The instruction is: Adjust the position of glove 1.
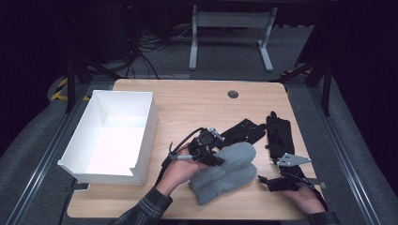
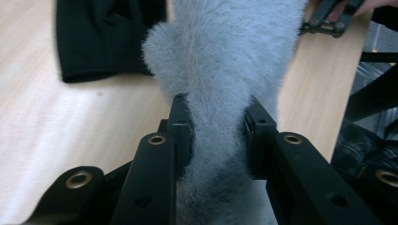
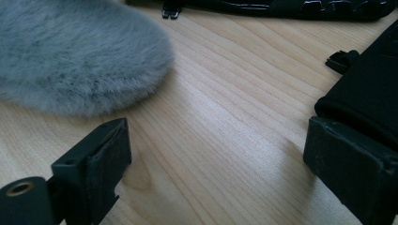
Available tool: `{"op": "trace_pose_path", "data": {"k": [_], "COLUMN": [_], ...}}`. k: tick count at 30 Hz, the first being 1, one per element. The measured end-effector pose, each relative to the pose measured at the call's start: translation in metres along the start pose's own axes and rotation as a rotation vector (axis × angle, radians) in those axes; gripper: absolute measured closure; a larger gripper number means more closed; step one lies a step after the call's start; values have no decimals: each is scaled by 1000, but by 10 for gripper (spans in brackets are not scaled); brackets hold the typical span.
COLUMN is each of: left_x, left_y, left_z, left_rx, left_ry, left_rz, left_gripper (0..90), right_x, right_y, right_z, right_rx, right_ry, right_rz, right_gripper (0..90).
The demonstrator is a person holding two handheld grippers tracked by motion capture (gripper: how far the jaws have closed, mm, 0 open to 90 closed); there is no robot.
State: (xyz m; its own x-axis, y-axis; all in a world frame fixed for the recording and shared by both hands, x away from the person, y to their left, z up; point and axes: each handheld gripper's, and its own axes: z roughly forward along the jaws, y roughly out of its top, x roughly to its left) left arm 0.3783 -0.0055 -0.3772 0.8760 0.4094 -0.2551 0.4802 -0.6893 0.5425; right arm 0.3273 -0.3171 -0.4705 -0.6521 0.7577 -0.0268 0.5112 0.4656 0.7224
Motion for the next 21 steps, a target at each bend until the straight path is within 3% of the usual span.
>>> {"op": "trace_pose_path", "data": {"k": [12, 15, 21], "left_x": [-14, -14, -11], "left_y": [-10, -10, -5], "left_z": [36, 34, 18], "left_rx": [45, 33, -37], "left_ry": [11, 12, 26], "left_rz": [27, 42, 74], "left_gripper": [674, 601, 430], "right_x": [0, 0, 0], "right_y": [0, 0, 0], "right_z": [0, 0, 0], "right_rx": [0, 0, 0], "right_ry": [0, 0, 0], "right_rz": [0, 0, 0], "right_gripper": [83, 83, 83]}}
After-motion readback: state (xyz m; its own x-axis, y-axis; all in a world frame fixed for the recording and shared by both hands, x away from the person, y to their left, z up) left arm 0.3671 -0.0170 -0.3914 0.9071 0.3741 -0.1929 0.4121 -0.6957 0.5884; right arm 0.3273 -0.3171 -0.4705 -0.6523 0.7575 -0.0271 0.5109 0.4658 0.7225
